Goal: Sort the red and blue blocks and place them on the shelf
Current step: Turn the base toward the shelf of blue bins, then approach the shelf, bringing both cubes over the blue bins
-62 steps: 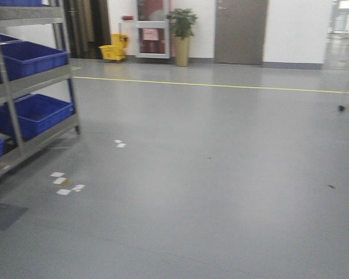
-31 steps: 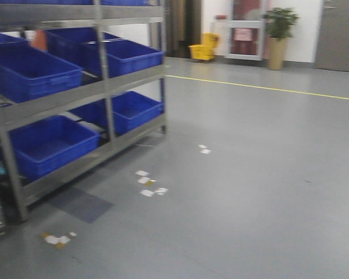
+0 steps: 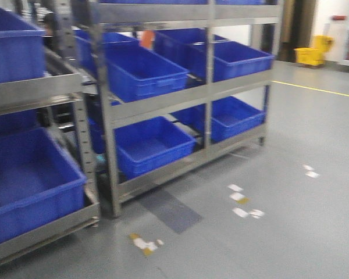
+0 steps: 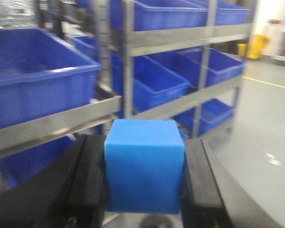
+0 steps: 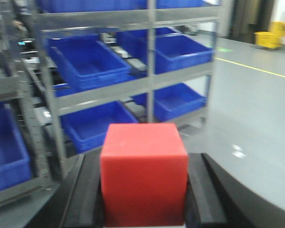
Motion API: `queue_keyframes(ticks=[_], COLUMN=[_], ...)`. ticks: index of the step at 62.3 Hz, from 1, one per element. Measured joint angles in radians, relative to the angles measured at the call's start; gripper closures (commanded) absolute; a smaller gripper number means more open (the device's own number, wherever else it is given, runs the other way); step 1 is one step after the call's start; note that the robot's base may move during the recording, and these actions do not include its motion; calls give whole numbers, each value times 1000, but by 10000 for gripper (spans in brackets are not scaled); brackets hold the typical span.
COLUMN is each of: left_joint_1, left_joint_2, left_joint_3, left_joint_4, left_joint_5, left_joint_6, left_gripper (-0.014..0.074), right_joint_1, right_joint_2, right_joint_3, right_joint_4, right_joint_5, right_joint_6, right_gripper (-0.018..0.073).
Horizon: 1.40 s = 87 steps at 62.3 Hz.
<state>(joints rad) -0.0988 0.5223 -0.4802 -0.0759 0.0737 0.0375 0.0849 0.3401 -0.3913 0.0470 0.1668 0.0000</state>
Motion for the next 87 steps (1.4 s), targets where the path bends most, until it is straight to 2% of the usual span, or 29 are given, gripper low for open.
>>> queue_keyframes(ticks=[87], left_joint_1=[0], left_joint_2=[0], left_joint_3=[0], left_joint_4=[0], left_joint_5=[0], left_joint_6=[0], left_gripper=[471], right_joint_1=[0], right_joint_2=[0], right_joint_3=[0], right_joint_4=[0], right_joint_5=[2], right_joint_6=[0], right_gripper=[515])
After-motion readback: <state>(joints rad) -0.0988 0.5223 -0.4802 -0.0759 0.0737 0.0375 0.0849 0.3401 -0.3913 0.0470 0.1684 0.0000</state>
